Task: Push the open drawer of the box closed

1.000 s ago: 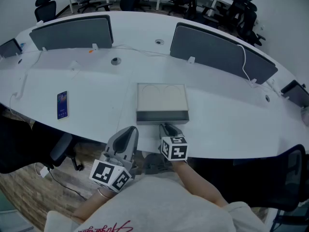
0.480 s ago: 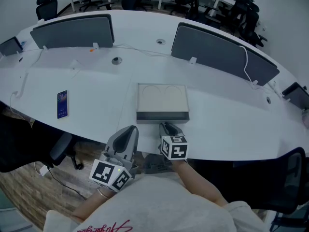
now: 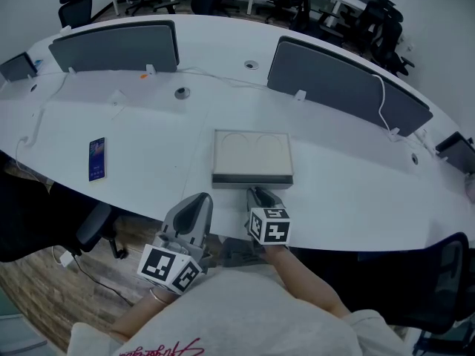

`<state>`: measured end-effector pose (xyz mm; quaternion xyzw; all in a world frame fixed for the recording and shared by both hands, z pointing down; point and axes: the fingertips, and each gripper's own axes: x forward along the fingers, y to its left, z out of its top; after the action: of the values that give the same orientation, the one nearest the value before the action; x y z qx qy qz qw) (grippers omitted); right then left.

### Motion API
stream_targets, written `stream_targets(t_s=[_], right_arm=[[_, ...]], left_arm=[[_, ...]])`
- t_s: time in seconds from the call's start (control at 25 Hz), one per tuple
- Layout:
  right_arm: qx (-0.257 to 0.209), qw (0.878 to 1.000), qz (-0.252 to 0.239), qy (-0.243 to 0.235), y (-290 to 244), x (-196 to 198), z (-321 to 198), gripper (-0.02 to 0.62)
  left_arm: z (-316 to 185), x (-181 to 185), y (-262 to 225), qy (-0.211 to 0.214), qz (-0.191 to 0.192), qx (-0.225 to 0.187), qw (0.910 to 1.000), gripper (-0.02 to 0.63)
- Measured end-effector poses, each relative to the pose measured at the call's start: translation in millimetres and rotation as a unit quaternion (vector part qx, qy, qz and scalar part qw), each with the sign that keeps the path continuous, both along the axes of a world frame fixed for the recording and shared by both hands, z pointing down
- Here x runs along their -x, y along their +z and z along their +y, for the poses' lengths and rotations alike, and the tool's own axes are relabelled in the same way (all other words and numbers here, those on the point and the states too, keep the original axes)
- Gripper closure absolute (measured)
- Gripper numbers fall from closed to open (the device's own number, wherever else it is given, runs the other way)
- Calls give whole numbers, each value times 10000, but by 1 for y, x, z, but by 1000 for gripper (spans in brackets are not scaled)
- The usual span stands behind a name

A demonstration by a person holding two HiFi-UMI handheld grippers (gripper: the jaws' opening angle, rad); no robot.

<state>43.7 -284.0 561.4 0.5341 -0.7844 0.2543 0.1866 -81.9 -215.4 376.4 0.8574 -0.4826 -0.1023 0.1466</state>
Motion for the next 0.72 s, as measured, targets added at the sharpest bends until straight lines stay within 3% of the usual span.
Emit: stream_targets(t_s=[0.72], right_arm=[[26, 10000, 0, -53, -1, 1, -13, 518]], left_arm=[[-10, 1, 2, -65, 31, 36, 10000, 588]])
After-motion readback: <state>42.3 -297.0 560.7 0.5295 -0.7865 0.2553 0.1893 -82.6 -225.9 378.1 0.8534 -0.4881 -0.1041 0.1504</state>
